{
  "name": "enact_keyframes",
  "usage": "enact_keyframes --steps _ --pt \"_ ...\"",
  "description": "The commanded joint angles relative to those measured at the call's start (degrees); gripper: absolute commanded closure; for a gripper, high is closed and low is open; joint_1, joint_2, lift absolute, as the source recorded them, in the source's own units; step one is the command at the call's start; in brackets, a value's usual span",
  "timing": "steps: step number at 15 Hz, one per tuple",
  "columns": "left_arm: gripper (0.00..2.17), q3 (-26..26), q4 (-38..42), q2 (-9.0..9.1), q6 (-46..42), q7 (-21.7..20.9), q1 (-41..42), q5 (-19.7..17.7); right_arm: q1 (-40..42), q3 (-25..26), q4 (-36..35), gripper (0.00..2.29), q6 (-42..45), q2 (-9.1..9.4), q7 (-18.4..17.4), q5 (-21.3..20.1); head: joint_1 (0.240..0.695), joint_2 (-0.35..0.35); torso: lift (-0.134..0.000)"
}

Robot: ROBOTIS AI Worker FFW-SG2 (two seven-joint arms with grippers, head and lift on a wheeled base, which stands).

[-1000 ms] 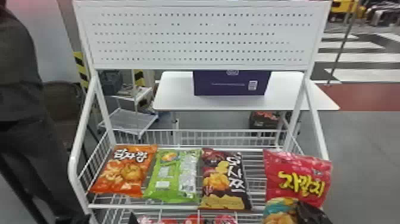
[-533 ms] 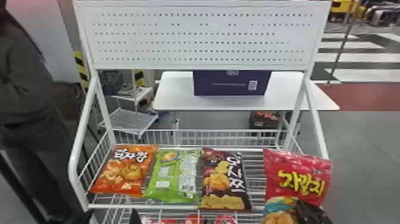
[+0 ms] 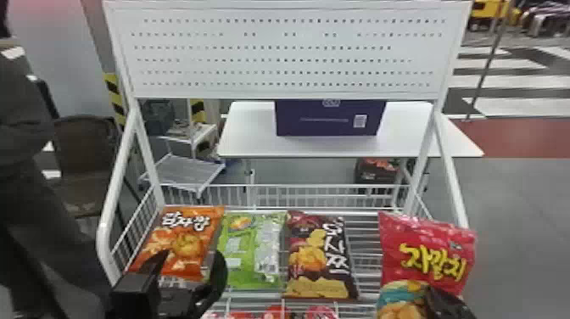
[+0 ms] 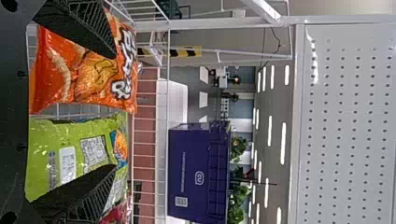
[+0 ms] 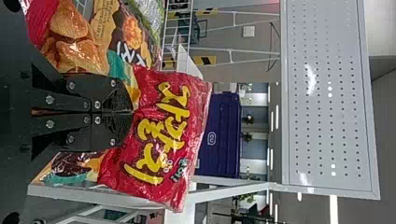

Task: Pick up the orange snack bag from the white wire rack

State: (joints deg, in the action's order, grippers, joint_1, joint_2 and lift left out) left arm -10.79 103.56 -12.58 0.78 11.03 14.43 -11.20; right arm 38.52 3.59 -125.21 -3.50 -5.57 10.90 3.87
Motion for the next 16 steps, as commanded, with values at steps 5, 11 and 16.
enact_keyframes --steps 5,11,16 --pt "0.04 1.12 -11.37 -0.16 7.09 -2.24 -11.44 -3.57 -0.03 0.18 -0.03 2.22 -0.15 0.20 0.09 0.00 0.499 0.000 0.000" --pt "0.04 2.44 -17.43 -0.42 9.20 -2.51 -16.10 -3.92 -0.11 0.27 0.15 2.22 -0.33 -0.06 0.35 0.09 0.499 0.000 0.000" --pt "0.38 2.53 -19.10 -0.34 12.19 -2.77 -17.60 -3.92 0.06 0.54 0.23 2.22 -0.33 -0.41 0.35 0.18 0.499 0.000 0.000"
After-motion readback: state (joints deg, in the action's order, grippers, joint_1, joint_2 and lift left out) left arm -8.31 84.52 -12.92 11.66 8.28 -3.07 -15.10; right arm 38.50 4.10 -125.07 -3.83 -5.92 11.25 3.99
